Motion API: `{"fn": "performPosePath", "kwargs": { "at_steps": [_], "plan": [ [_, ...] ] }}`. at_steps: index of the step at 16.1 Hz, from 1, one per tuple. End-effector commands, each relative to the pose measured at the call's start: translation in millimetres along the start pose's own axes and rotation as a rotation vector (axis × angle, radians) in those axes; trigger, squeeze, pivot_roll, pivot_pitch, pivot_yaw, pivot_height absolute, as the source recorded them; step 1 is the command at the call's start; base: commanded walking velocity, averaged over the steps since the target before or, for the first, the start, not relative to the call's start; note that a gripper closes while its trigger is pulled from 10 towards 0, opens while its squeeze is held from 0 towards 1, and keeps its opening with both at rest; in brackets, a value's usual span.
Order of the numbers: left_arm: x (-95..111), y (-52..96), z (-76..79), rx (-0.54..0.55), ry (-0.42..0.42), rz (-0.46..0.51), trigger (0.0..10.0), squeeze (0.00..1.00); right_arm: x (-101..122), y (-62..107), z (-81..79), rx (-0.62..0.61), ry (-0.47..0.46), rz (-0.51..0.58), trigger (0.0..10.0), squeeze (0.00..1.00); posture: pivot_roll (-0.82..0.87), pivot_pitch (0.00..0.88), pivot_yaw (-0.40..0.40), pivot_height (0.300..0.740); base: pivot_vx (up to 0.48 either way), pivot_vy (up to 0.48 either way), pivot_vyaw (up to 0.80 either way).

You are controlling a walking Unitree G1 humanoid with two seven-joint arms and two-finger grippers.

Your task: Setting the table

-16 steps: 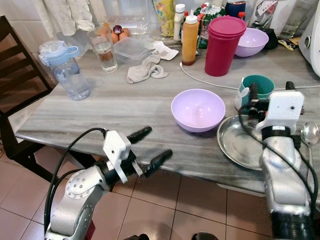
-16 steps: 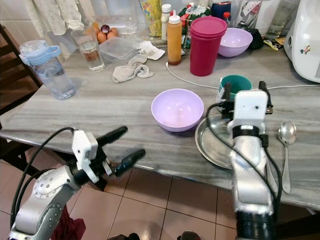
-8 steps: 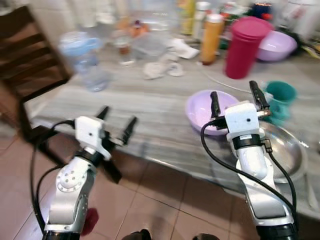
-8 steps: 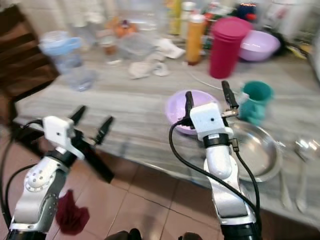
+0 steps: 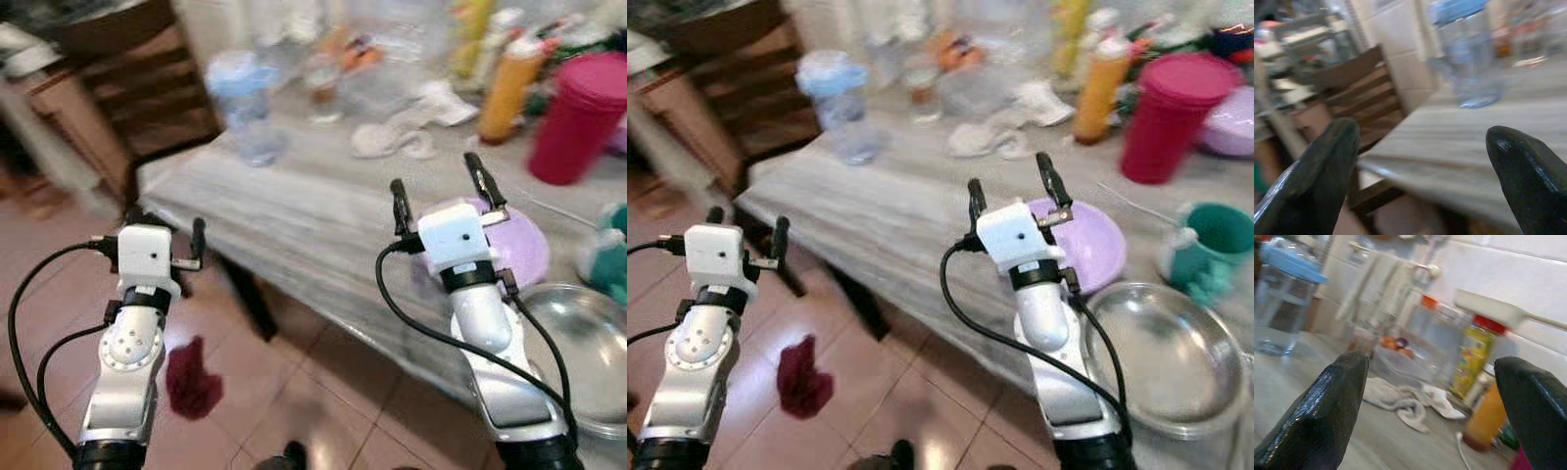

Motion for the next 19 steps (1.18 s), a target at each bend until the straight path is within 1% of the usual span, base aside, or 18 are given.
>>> {"fn": "performPosePath", "kwargs": {
  "at_steps": [1, 2, 4, 9, 11, 13, 19],
  "plan": [
    [-7, 1.0, -12.2, 0.067, -0.069, -0.017, 10.0, 0.00, 8, -0.6, -8.9, 0.036, -0.010, 0.041, 10.0, 0.00, -0.17, 0.097, 0.105, 0.740, 0.000, 0.000, 0.80],
    [-10, 1.7, -15.7, 0.100, -0.076, -0.018, 10.0, 0.00, 9, -0.9, -13.6, 0.059, -0.024, 0.051, 10.0, 0.00, -0.17, 0.084, 0.107, 0.740, 0.000, 0.000, 0.80],
    [-16, 3.5, -18.7, 0.130, -0.082, -0.031, 10.0, 0.00, 11, -1.0, -20.3, 0.093, -0.035, 0.068, 10.0, 0.00, -0.17, 0.072, 0.108, 0.740, 0.000, 0.000, 0.80],
    [-19, 2.0, -16.7, 0.156, -0.068, -0.028, 10.0, 0.00, 12, -1.7, -25.7, 0.128, -0.057, 0.085, 10.0, 0.00, -0.17, 0.061, 0.104, 0.740, 0.000, 0.000, 0.80],
    [-29, 5.5, -20.6, 0.200, -0.055, -0.076, 10.0, 0.00, 9, 0.5, -32.2, 0.166, -0.088, 0.077, 10.0, 0.00, -0.17, 0.059, 0.101, 0.740, 0.000, 0.000, 0.80],
    [-34, 7.7, -23.7, 0.235, -0.060, -0.092, 10.0, 0.00, 2, 1.7, -31.9, 0.160, -0.126, 0.042, 10.0, 0.00, -0.16, 0.062, 0.094, 0.740, 0.000, 0.000, 0.80],
    [-41, 11.6, -25.9, 0.281, -0.074, -0.117, 10.0, 0.00, -4, 3.5, -34.6, 0.179, -0.152, 0.023, 10.0, 0.00, -0.16, 0.064, 0.087, 0.740, 0.000, 0.000, 0.80]
  ]
}}
Point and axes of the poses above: a point about 5 cm out from each wrist's last joint towards the gripper, its own y axis pointing back from the gripper into the wrist, its own x axis along the axis of the wrist's last joint, z = x × y, the point moved 2 cm from there along -y, pointing out of the wrist towards the gripper, and after that the axes turned 4 degrees about y, right-handed, at the moved point
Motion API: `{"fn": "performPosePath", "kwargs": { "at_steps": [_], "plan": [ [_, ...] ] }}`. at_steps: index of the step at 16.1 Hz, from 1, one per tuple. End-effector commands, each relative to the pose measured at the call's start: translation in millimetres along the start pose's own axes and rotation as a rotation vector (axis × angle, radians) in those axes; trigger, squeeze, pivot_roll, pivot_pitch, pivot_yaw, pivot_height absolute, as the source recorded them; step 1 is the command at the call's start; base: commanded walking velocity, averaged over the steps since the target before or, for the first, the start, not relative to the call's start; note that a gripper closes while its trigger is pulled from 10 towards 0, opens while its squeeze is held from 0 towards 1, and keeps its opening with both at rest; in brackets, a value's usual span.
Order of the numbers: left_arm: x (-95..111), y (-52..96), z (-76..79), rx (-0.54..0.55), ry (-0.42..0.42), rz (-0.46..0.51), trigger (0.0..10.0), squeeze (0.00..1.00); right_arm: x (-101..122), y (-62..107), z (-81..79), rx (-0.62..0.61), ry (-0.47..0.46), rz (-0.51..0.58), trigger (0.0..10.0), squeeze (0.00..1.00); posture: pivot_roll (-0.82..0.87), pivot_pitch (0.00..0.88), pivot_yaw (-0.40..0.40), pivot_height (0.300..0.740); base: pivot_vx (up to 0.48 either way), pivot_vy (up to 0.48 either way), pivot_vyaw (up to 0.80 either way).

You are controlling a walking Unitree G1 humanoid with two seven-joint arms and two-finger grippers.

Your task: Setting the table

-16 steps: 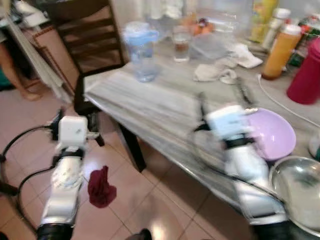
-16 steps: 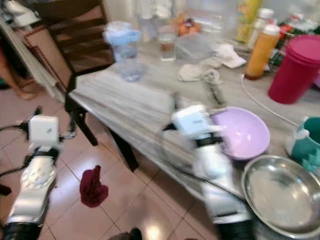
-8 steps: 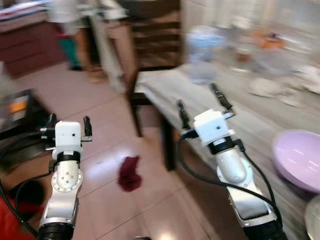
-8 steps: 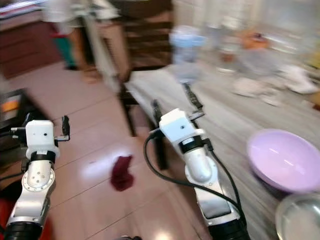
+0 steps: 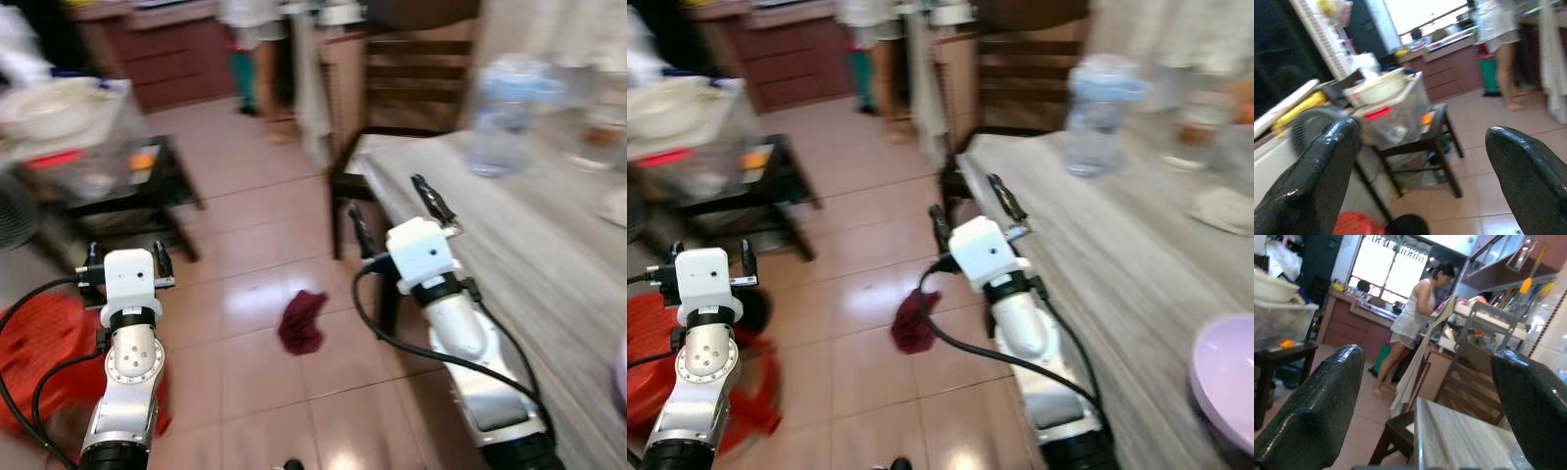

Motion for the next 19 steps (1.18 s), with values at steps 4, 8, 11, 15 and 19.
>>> {"fn": "performPosePath", "kwargs": {
  "at_steps": [4, 8, 11, 15, 19],
  "plan": [
    [-6, 0.4, -2.6, 0.008, -0.002, -0.023, 10.0, 0.00, 0, -1.6, -0.5, -0.004, -0.026, 0.000, 10.0, 0.00, -0.16, 0.066, 0.084, 0.740, 0.000, 0.000, 0.80],
    [-11, 2.6, 3.1, -0.010, 0.011, -0.051, 10.0, 0.00, -15, 2.1, 3.5, -0.042, -0.073, -0.067, 10.0, 0.00, -0.17, 0.070, 0.078, 0.740, 0.000, 0.068, 0.40],
    [-22, 5.4, 8.2, -0.021, 0.021, -0.096, 10.0, 0.00, -44, 11.2, 5.6, -0.086, -0.123, -0.198, 10.0, 0.00, -0.17, 0.068, 0.063, 0.740, 0.000, 0.321, 0.00],
    [-40, 9.8, 12.7, -0.029, 0.023, -0.173, 10.0, 0.00, -86, 23.5, 7.4, -0.161, -0.204, -0.386, 10.0, 0.00, -0.16, 0.060, 0.048, 0.740, 0.000, 0.480, 0.00],
    [-66, 14.8, 22.3, -0.088, 0.002, -0.287, 10.0, 0.00, -124, 41.5, -5.5, -0.182, -0.256, -0.548, 10.0, 0.00, -0.15, 0.057, 0.054, 0.740, 0.000, 0.480, 0.00]
  ]
}}
Point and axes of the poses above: a point about 5 cm out from each wrist's last joint towards the gripper, its own y axis pointing back from the gripper into the wrist, its own x axis along the axis of the wrist's last joint, z = x × y, the point moved 2 cm from there along -y, pointing out of the wrist towards the gripper, and after that the axes turned 4 degrees about y, right-handed, at the moved point
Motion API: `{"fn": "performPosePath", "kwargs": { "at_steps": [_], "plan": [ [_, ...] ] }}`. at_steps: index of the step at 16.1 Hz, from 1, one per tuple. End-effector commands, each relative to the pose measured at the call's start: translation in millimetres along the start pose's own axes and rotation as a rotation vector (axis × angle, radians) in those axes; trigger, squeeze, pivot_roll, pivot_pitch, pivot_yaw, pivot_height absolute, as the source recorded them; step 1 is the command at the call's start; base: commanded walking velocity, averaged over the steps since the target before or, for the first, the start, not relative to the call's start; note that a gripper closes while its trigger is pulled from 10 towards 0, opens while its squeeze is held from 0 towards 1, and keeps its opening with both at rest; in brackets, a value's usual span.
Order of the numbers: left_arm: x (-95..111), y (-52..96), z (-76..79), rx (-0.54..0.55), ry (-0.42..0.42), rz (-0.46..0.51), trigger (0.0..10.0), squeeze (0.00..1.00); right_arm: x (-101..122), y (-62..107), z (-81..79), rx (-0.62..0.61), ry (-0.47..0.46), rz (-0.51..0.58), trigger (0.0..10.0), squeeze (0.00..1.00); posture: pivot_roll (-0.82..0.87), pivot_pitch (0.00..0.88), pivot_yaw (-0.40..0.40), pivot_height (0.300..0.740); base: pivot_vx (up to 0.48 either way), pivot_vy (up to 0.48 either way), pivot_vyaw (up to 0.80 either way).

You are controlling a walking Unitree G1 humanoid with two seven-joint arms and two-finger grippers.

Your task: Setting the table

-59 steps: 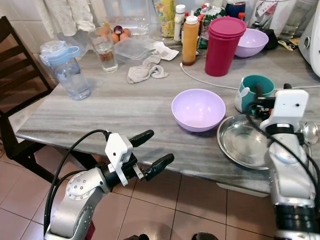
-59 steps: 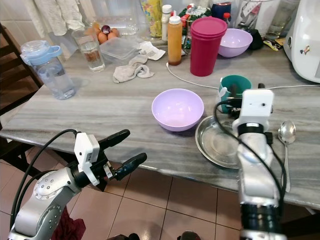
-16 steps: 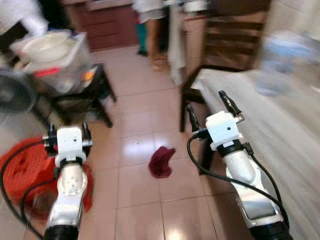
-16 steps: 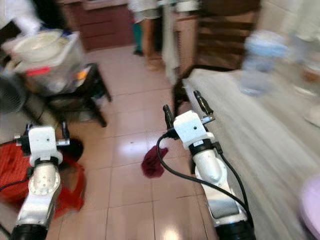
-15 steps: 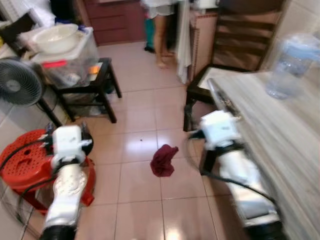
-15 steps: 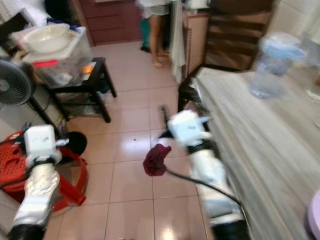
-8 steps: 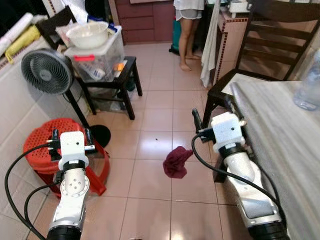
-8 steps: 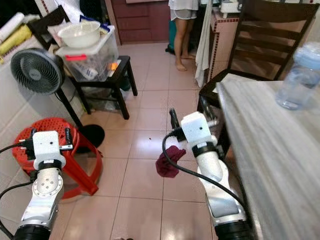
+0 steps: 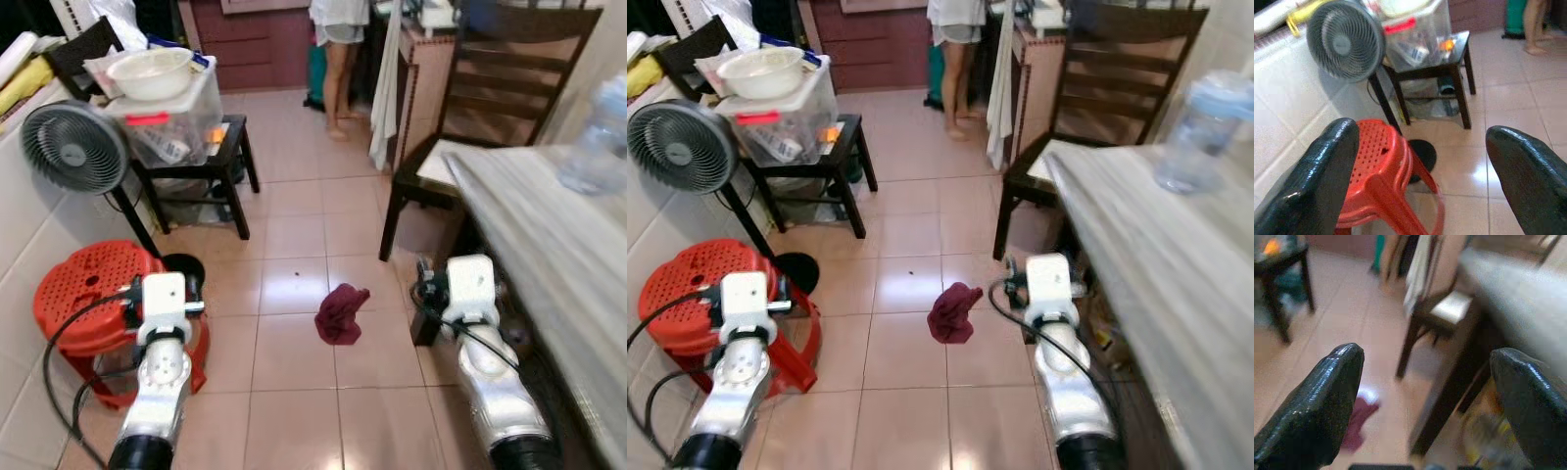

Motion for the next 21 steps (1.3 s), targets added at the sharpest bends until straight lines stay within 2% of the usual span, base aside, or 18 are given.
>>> {"fn": "performPosePath", "kwargs": {
  "at_steps": [1, 3, 6, 8, 11, 17, 19, 21],
  "plan": [
    [-11, 1.3, -6.0, 0.002, -0.017, -0.040, 10.0, 0.00, 6, -3.5, -6.9, 0.012, -0.008, 0.023, 10.0, 0.00, -0.15, 0.057, 0.054, 0.740, 0.000, 0.480, 0.00],
    [-30, 5.6, -2.4, -0.028, -0.058, -0.113, 10.0, 0.00, -19, -1.5, -8.0, 0.014, 0.003, -0.067, 10.0, 0.00, -0.16, 0.052, 0.061, 0.740, 0.000, 0.480, 0.00],
    [-47, 10.2, 0.5, -0.061, -0.095, -0.180, 10.0, 0.00, -46, 3.0, -8.5, 0.013, 0.001, -0.171, 10.0, 0.00, -0.16, 0.045, 0.061, 0.740, 0.000, 0.480, 0.00],
    [-65, 18.3, 4.2, -0.100, -0.080, -0.279, 10.0, 0.00, -66, 8.7, -7.1, 0.017, -0.001, -0.266, 10.0, 0.00, -0.16, 0.037, 0.058, 0.740, 0.000, 0.377, 0.00],
    [-78, 27.7, 16.5, -0.221, -0.027, -0.348, 10.0, 0.00, -81, 14.5, -7.5, 0.038, -0.002, -0.338, 10.0, 0.00, -0.15, 0.025, 0.047, 0.740, 0.000, 0.000, 0.00],
    [-98, 41.1, 19.8, -0.248, -0.072, -0.464, 10.0, 0.00, -112, 35.2, -14.4, 0.110, 0.051, -0.489, 10.0, 0.00, -0.16, 0.010, 0.046, 0.740, 0.000, 0.000, 0.00],
    [-99, 42.5, 21.4, -0.264, -0.106, -0.471, 10.0, 0.00, -113, 36.4, -17.7, 0.131, 0.057, -0.498, 10.0, 0.00, -0.16, 0.009, 0.045, 0.740, 0.000, 0.000, 0.00],
    [-100, 43.4, 20.8, -0.262, -0.106, -0.480, 10.0, 0.00, -113, 37.1, -21.5, 0.148, 0.070, -0.500, 10.0, 0.00, -0.16, 0.006, 0.045, 0.740, 0.000, 0.000, 0.00]
  ]
}}
Point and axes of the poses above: a point about 5 cm out from each wrist's last joint towards the gripper, its own y axis pointing back from the gripper into the wrist, its own x axis along the axis of the wrist's last joint, z = x × y, the point moved 2 cm from there along -y, pointing out of the wrist towards the gripper, and after that the axes turned 4 degrees about y, right-handed, at the moved point
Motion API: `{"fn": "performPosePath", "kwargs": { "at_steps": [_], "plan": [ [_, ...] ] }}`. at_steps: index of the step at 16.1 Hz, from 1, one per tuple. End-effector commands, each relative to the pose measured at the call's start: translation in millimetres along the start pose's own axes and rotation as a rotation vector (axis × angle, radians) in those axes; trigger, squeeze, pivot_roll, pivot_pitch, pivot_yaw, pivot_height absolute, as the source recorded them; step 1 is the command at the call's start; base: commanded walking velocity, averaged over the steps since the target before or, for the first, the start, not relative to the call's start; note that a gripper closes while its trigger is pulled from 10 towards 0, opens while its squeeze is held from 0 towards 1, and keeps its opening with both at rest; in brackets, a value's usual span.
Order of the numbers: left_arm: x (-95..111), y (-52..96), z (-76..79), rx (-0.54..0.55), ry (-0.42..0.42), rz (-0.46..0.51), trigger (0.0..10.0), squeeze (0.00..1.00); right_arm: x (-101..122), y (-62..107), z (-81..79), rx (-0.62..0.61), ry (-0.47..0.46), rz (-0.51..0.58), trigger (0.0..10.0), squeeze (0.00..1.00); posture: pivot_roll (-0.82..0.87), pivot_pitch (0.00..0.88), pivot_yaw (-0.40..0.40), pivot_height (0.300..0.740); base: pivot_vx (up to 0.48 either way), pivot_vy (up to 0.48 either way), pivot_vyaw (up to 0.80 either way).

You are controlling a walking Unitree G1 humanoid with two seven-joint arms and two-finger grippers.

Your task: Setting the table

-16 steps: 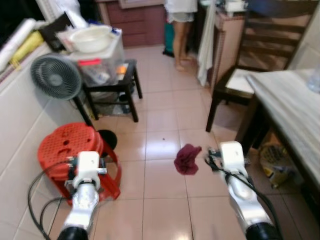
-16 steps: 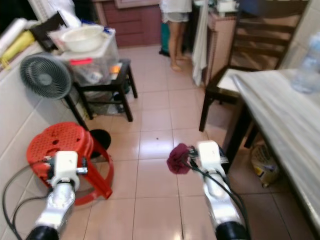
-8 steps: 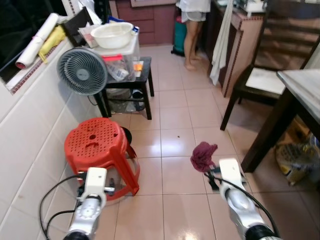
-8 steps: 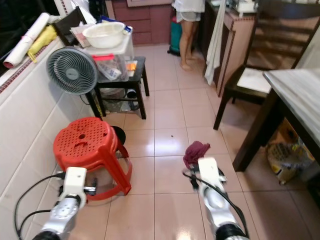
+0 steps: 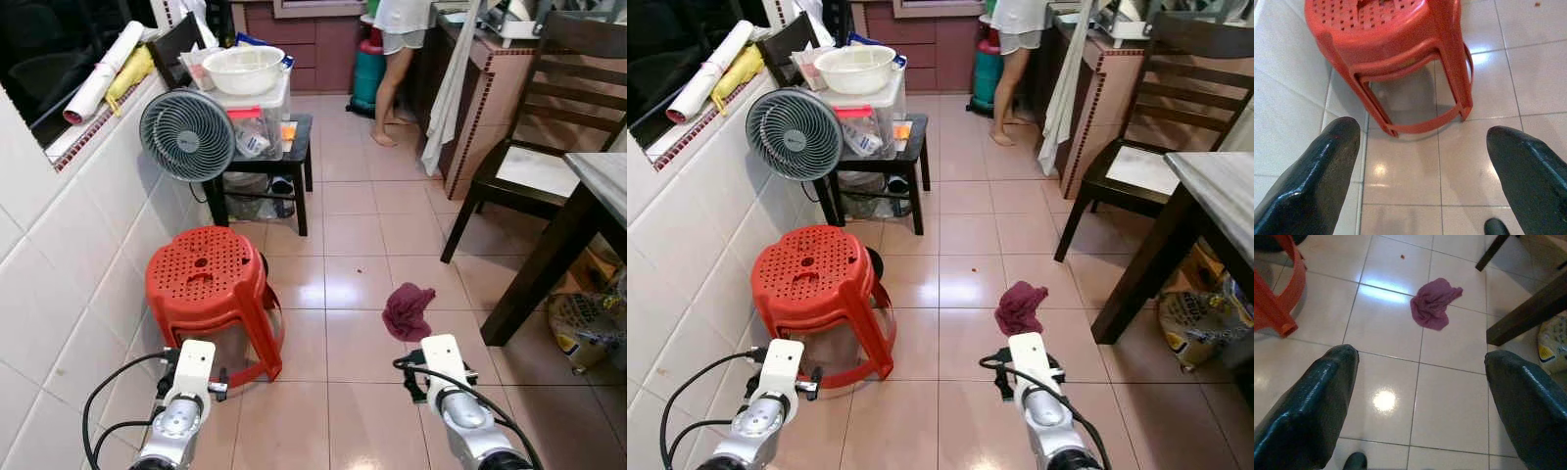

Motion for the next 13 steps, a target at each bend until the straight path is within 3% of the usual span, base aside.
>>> {"fn": "performPosePath", "kwargs": {
  "at_steps": [1, 5, 9, 13],
  "plan": [
    [-2, -0.1, -2.0, 0.004, -0.016, -0.020, 10.0, 0.00, -3, 0.3, -6.1, 0.022, 0.018, -0.023, 10.0, 0.00, -0.17, 0.002, 0.049, 0.740, 0.000, 0.000, 0.00],
    [-13, 2.6, 1.0, -0.009, -0.034, -0.067, 10.0, 0.00, -20, 5.6, -19.8, 0.077, 0.039, -0.083, 10.0, 0.00, -0.17, 0.000, 0.042, 0.740, 0.000, 0.000, 0.00],
    [-16, 3.0, 6.6, -0.010, -0.019, -0.091, 10.0, 0.00, -24, 8.5, -32.4, 0.142, 0.161, -0.088, 10.0, 0.00, -0.16, 0.000, -0.004, 0.740, 0.000, 0.000, 0.00],
    [-21, 4.8, 9.9, 0.002, 0.028, -0.113, 10.0, 0.00, -21, 5.9, -25.7, 0.166, 0.183, -0.096, 10.0, 0.00, -0.12, 0.000, -0.065, 0.740, 0.000, 0.000, 0.00]
  ]
}}
Point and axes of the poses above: a point about 5 cm out from each wrist's last joint towards the gripper, its own y axis pointing back from the gripper into the wrist, its own x axis along the axis of the wrist's last joint, z = x × y, the point moved 2 cm from there along -y, pointing out of the wrist towards the gripper, and after that the axes turned 4 degrees about y, right-handed, at the moved point
